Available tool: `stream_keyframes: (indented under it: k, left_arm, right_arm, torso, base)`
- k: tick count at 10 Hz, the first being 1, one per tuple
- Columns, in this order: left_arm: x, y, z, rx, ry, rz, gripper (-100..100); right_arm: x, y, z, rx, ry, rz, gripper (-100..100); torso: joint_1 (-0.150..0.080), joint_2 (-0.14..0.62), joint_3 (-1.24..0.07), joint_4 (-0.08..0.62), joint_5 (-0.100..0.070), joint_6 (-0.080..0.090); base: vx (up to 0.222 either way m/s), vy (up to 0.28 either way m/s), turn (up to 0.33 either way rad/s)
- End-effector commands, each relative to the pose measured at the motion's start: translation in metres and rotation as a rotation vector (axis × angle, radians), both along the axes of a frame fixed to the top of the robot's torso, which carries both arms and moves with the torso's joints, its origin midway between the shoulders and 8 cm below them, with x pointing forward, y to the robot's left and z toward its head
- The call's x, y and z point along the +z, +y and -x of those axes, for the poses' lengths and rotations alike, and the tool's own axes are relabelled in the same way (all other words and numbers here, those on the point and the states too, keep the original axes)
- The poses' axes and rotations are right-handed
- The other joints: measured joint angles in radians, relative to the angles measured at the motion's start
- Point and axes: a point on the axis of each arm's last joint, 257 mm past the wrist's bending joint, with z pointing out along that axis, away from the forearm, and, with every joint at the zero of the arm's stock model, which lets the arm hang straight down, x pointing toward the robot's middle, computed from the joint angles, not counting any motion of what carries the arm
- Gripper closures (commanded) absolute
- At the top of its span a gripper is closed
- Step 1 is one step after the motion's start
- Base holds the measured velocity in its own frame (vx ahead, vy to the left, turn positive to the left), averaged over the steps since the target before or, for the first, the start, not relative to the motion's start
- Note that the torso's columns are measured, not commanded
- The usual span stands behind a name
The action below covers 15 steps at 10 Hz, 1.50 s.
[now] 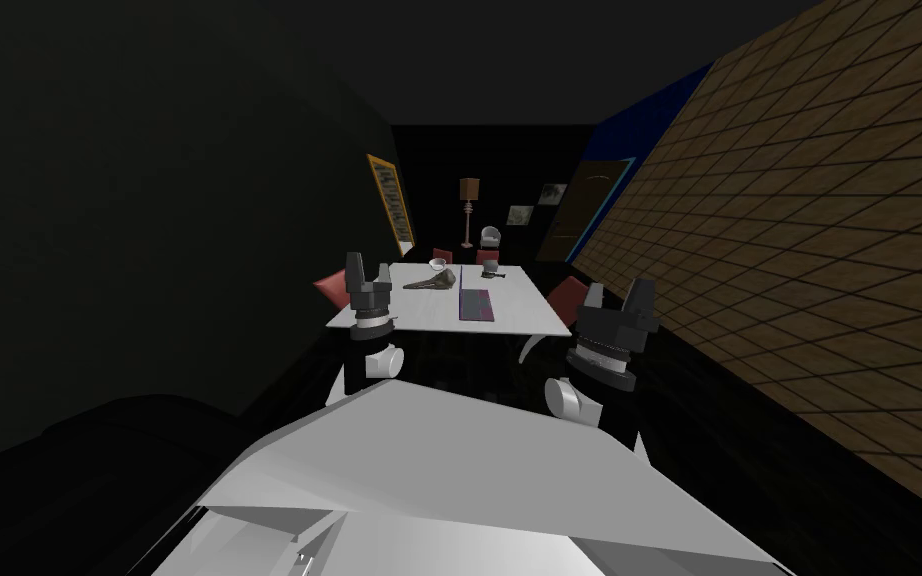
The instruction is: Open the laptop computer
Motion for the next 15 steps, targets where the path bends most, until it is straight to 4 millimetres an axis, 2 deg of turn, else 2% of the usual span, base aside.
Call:
stream_keyframes:
  k: [1, 9, 10, 12, 15]
  left_arm:
    - [0.000, 0.000, 0.000, 0.000, 0.000, 0.000, 0]
    - [0.000, 0.000, 0.000, 0.000, 0.000, 0.000, 0]
    - [0.000, 0.000, 0.000, 0.000, 0.000, 0.000, 0]
    - [0.000, 0.000, 0.000, 0.000, 0.000, 0.000, 0]
    - [0.000, 0.000, 0.000, 0.000, 0.000, 0.000, 0]
  right_arm:
    - [0.000, 0.000, 0.000, 0.000, 0.000, 0.000, 0]
    - [0.000, 0.000, 0.000, 0.000, 0.000, 0.000, 0]
    - [-0.003, 0.006, -0.003, 0.012, 0.014, 0.051, -100]
    - [-0.009, 0.014, -0.008, 0.020, 0.041, 0.133, -100]
    - [-0.023, 0.025, -0.019, 0.007, 0.087, 0.276, -100]
  torso:
    - [0.000, 0.040, -0.082, 0.041, 0.000, 0.000]
    - [0.000, 0.618, -1.234, 0.617, 0.000, 0.000]
    - [0.000, 0.691, -1.382, 0.691, 0.000, 0.000]
    - [0.001, 0.734, -1.471, 0.734, 0.000, 0.000]
    - [0.001, 0.737, -1.477, 0.738, 0.000, 0.000]
  base:
    - [0.000, 0.000, 0.000]
    - [0.000, 0.000, 0.000]
    - [0.006, 0.017, 0.004]
    - [0.000, 0.042, 0.004]
    - [0.017, 0.079, 0.006]
